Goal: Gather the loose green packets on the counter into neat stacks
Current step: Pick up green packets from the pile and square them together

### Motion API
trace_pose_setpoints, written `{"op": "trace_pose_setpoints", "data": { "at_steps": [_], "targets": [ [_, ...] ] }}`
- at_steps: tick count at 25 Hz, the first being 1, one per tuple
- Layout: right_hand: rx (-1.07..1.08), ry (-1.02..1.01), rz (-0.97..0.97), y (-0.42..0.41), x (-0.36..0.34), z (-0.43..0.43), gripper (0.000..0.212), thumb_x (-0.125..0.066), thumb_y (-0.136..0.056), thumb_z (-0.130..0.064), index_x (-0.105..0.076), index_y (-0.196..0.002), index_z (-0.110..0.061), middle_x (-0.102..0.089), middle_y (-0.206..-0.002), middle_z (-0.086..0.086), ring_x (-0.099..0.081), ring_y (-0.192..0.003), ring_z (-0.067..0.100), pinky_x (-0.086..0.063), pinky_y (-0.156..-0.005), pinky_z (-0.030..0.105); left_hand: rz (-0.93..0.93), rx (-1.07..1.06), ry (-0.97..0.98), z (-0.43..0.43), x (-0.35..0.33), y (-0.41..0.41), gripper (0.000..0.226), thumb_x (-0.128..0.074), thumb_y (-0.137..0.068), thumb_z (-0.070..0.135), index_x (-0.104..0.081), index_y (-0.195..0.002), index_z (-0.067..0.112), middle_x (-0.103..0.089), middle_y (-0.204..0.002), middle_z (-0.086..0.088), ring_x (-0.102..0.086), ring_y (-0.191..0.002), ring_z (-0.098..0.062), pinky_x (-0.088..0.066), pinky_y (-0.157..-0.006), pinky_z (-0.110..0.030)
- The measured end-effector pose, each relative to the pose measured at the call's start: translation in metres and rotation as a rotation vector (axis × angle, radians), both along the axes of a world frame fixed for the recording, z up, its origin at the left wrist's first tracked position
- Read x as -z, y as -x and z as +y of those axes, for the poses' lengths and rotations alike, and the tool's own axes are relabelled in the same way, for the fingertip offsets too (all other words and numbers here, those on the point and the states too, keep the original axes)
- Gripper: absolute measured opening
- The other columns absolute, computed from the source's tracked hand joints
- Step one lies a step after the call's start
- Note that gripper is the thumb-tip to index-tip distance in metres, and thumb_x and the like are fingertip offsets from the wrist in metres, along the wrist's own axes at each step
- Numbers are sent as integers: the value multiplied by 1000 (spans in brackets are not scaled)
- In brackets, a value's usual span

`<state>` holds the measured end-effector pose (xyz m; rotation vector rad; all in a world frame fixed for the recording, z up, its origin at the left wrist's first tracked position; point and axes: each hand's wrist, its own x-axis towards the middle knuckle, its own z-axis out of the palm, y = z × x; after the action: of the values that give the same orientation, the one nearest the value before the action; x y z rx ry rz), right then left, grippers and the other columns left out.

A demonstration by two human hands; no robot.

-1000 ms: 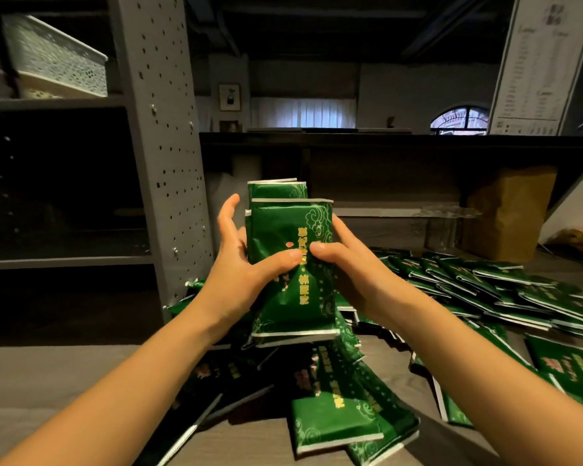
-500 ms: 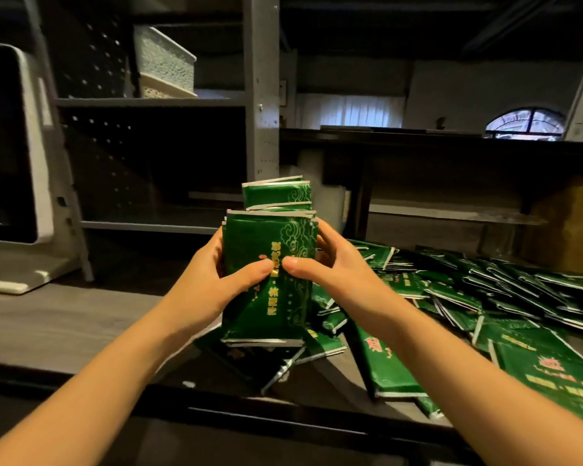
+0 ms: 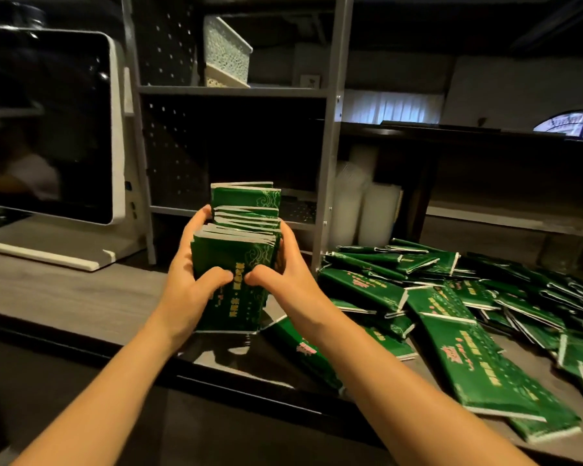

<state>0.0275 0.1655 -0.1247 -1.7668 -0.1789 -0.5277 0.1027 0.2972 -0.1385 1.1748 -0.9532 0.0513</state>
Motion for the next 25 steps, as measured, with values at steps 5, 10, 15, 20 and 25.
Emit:
{"op": "trace_pose_setpoints", "data": {
  "at_steps": [5,10,15,20,25],
  "targets": [
    [-28,-9,24,-14,16,5,75,-64,-79,-5,-29,-123,-54,-55,-121,-17,-55,-111,-4,-49,-84,15,111,3,24,-2,17,-9,102,-71,-52,45,-25,-143,36,-66,-110,17,-62,-107,-4,-53,-77,-19],
    [-20,-32,74,-13,17,0,82,-68,-82,-5,-21,-119,-59,-54,-114,-27,-55,-107,-8,-49,-87,17,184,55,4,-1,14,-10,136,-82,-29,69,-21,-145,33,-68,-107,17,-63,-102,0,-52,-73,-13],
    [-18,-78,117,-13,16,4,116,-76,-73,-16,10,-147,-40,-50,-124,-21,-49,-120,1,-44,-101,25,212,76,-2,-1,14,-10,144,-81,-26,72,-16,-148,33,-63,-115,12,-62,-104,1,-51,-74,-12],
    [-28,-115,111,-14,17,5,117,-74,-75,-14,15,-147,-36,-51,-129,-14,-50,-121,5,-42,-100,25,219,105,-26,-4,14,-6,146,-82,-22,70,-14,-147,35,-61,-116,13,-61,-102,6,-50,-73,-10],
    [2,-138,90,-18,20,1,108,-75,-66,-28,-7,-149,-38,-51,-135,-9,-50,-123,10,-40,-106,37,215,127,-79,-5,17,-8,133,-79,-33,72,-23,-146,33,-59,-129,3,-57,-118,-14,-47,-95,-37]
  ]
}}
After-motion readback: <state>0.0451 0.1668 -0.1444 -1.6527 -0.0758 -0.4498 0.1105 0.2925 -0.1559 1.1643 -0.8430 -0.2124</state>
